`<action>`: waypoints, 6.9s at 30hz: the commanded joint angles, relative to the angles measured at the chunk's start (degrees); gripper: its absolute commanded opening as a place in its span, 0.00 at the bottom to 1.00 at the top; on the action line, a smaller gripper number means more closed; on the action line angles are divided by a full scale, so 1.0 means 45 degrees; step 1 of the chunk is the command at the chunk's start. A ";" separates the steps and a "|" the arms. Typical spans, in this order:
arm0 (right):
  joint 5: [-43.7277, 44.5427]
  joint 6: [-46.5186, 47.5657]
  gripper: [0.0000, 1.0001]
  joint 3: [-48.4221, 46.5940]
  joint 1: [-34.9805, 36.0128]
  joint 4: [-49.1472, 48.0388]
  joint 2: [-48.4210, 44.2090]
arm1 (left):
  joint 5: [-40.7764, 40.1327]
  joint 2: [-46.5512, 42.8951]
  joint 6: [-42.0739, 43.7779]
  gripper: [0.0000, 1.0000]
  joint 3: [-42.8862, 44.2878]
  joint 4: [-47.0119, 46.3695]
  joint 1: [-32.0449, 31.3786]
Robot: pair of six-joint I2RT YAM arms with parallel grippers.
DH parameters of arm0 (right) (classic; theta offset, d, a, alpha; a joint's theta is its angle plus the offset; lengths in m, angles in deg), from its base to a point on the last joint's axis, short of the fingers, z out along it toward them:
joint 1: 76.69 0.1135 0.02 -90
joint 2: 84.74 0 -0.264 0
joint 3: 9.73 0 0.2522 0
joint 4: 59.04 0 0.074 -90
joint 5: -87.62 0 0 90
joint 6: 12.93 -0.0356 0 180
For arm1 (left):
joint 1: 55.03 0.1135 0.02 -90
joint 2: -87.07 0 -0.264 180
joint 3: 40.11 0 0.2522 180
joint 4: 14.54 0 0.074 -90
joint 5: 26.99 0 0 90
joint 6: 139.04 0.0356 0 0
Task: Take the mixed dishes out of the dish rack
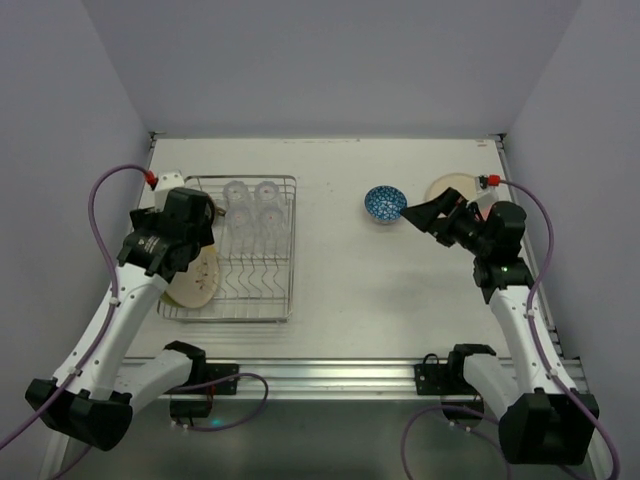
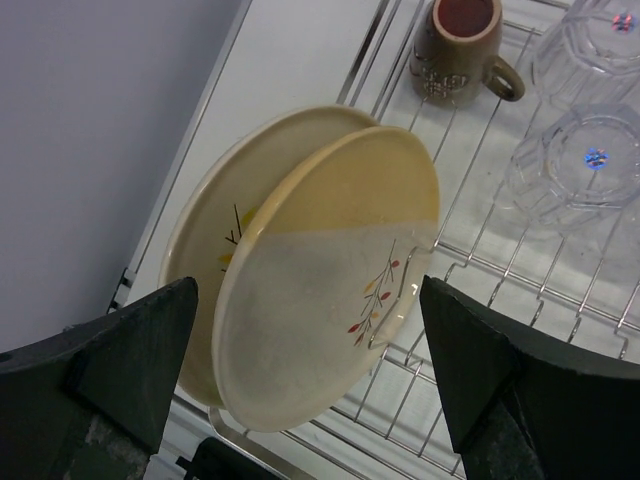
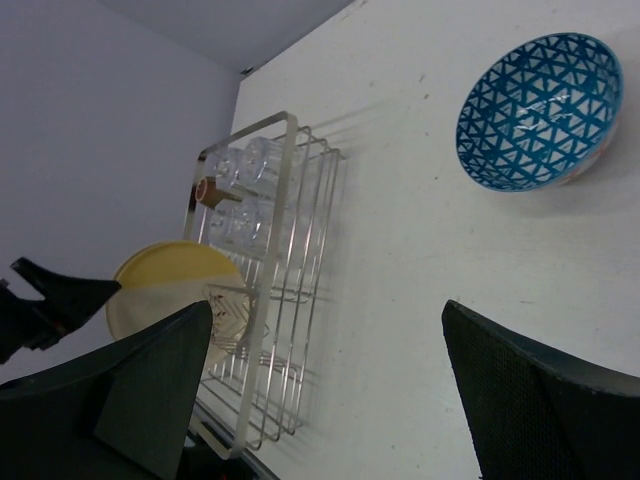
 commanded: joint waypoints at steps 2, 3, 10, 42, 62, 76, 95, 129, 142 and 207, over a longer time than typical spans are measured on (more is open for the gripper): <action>-0.0672 0.0034 0.99 0.0224 0.0473 -0.0337 -0.0622 | -0.0880 0.0357 -0.0487 0.97 0.0137 0.0468 0.0229; -0.0731 0.0034 0.99 0.0243 0.0473 -0.0336 -0.0681 | -0.0686 0.0396 -0.0545 0.97 -0.0018 0.0468 0.0288; -0.0868 0.0229 0.99 0.0205 0.0942 -0.0219 -0.1150 | 0.0213 0.0359 -0.0683 0.94 -0.1015 0.0019 0.0581; -0.1220 0.0210 0.99 0.0282 0.1118 -0.0141 -0.1502 | 0.5605 -0.0795 0.0958 0.61 -0.1992 -0.2207 0.1851; -0.1259 -0.0005 0.99 0.0263 0.1293 -0.0297 -0.1540 | 0.5781 -0.0580 0.1661 0.15 -0.1485 -0.2149 0.1831; -0.1473 -0.0317 0.99 0.0263 0.1332 -0.0395 -0.1717 | 0.5058 -0.0462 0.3027 0.00 0.0507 -0.2090 0.1831; -0.1863 -0.0903 0.99 0.0575 0.1332 -0.1311 -0.1444 | 0.5547 -0.2004 0.2131 0.00 0.2499 -0.1972 0.1831; -0.4150 -0.4828 0.86 0.0009 0.5531 -0.7522 0.3556 | 1.8593 -0.1948 -1.2361 0.00 -0.7480 -2.1737 0.1812; -0.4247 -0.6215 0.35 -0.0148 0.6528 -0.9963 0.5001 | 1.8574 -0.1732 -1.1932 0.00 -0.8340 -2.1349 0.1812; 0.2843 -0.5298 0.35 -0.1436 -0.5250 -0.8071 0.9260 | 0.7675 -0.5580 0.1681 1.00 -0.3379 -0.5021 0.1246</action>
